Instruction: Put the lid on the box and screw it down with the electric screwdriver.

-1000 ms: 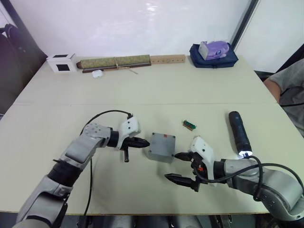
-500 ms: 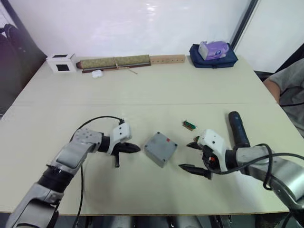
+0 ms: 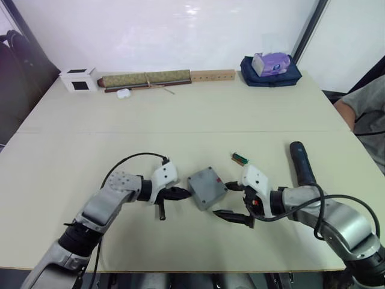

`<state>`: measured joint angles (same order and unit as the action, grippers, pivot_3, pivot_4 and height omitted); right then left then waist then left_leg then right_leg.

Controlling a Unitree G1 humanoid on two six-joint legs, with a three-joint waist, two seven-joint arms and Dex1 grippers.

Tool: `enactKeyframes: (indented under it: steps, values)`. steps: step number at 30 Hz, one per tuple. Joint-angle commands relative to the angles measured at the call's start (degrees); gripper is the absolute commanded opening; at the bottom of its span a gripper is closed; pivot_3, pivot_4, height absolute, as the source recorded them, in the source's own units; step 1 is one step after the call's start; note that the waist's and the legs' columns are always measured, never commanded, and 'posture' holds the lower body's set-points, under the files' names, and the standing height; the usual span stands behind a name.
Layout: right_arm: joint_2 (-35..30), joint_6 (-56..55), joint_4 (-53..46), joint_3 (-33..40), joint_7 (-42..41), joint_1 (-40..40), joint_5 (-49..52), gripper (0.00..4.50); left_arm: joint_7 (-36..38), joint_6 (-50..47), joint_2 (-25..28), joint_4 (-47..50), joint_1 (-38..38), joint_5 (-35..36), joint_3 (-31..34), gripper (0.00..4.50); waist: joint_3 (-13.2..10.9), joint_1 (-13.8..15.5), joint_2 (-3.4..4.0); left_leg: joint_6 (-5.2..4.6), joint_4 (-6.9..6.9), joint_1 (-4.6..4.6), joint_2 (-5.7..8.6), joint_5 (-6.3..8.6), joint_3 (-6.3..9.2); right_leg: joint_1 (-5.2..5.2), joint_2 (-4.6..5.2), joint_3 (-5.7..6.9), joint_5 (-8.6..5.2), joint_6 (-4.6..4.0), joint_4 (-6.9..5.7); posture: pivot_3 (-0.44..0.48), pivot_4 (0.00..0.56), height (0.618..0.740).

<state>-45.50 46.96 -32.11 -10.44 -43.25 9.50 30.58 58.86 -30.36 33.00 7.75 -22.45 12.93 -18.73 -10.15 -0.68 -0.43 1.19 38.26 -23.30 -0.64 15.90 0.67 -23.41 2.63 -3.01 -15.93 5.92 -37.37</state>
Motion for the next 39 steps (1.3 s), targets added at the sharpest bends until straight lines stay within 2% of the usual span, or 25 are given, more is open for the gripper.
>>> enactKeyframes:
  steps: [1, 17, 26, 39]
  values:
    - [0.7, -0.2, -2.8, 0.6, -0.2, -0.2, 0.7, 4.45, -0.6, 2.1, -1.0, -0.2, -1.7, 0.1, 1.5, 0.00, 0.0, 0.0, 0.00, 0.00, 0.00, 0.00, 0.00, 0.00, 0.00, 0.00, 0.00, 0.00, 0.00, 0.00, 0.00, 0.000, 0.150, 0.740]
    - [2.9, 1.5, -4.3, 0.3, 1.7, -0.7, 0.6, 4.45, -2.0, 4.7, -3.4, -2.9, -4.0, -2.1, 0.6, 0.00, 0.0, 0.0, 0.00, 0.00, 0.00, 0.00, 0.01, 0.00, 0.00, 0.00, 0.00, 0.00, 0.00, 0.00, -0.02, 0.000, 0.150, 0.740]
    - [2.9, -0.5, -2.1, 0.8, 2.5, -0.4, -1.6, 4.45, 2.0, 2.8, -0.9, 0.0, -2.5, -0.8, 0.2, 0.00, 0.0, 0.0, 0.00, 0.00, 0.01, 0.00, 0.01, 0.00, 0.01, 0.00, 0.00, 0.00, 0.00, 0.00, -0.04, 0.000, 0.150, 0.740]
    - [4.0, -3.2, 2.5, 0.4, 1.8, 2.3, -5.4, 4.45, 1.9, 0.2, -0.8, 2.6, -1.4, -0.2, 0.6, 0.00, 0.0, 0.0, 0.00, 0.00, 0.02, 0.01, 0.02, 0.00, 0.00, 0.00, 0.01, 0.00, 0.00, 0.00, -0.07, 0.000, 0.150, 0.740]
